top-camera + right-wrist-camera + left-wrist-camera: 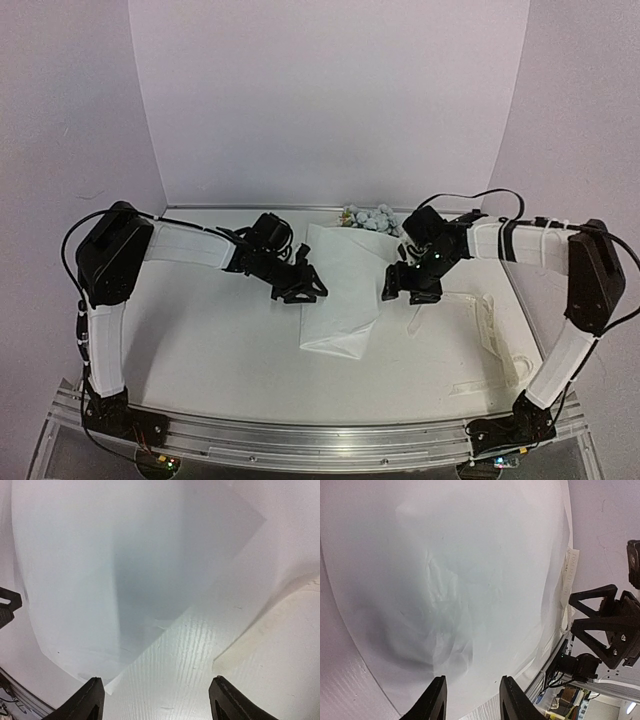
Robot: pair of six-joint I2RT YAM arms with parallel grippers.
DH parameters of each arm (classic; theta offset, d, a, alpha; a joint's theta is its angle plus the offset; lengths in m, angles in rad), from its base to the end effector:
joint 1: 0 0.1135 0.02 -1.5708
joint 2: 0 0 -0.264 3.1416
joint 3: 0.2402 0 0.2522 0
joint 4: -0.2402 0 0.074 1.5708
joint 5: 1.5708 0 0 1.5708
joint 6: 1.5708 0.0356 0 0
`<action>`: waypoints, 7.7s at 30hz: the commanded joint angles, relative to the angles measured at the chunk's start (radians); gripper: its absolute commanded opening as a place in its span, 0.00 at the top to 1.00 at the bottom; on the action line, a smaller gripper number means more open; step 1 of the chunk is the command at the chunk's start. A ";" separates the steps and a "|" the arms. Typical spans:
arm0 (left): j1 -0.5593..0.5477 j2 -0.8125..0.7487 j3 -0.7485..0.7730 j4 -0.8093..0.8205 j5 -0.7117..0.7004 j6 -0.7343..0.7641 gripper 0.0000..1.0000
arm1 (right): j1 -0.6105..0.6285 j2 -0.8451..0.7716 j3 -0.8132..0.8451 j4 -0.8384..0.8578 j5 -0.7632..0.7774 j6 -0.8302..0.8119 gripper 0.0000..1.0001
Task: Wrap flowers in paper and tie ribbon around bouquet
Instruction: Move the folded bouquet to the center of the board, then pick up the ribbon from the corner of the board, then pass from the right arm to the left, then pick up the right side of the ribbon from the center of the board.
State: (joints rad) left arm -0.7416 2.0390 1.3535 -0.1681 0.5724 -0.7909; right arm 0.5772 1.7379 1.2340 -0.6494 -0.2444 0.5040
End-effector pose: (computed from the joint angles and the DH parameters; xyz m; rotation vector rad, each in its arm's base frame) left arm 0.3078 -0.3081 0.1621 0.2329 2.7269 -1.2838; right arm 0.2898 0.1990 0.2089 -0.1781 2.8409 0.6098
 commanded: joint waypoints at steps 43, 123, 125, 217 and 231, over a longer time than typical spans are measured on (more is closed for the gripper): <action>0.002 -0.323 -0.042 -0.051 0.031 0.289 0.55 | -0.288 0.238 0.120 -0.112 0.254 0.425 1.00; -0.337 -0.861 -0.460 0.072 -0.868 0.427 1.00 | 0.196 -0.639 -0.438 -0.267 0.563 0.152 0.23; -0.335 -0.873 -0.465 0.057 -0.865 0.418 1.00 | 0.197 -0.579 -0.421 -0.260 0.561 0.117 0.22; -0.156 -0.807 0.092 -0.432 -0.843 0.419 1.00 | 0.108 -0.413 -0.626 0.001 0.440 0.271 0.48; -0.084 -0.836 0.102 -0.600 -1.126 0.329 1.00 | 0.131 -0.579 -0.528 -0.326 0.714 0.355 1.00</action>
State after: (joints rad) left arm -0.8827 1.2337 1.4071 -0.6379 -0.3576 -0.4116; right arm 0.7172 1.3376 0.5951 -0.6972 0.2316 0.8529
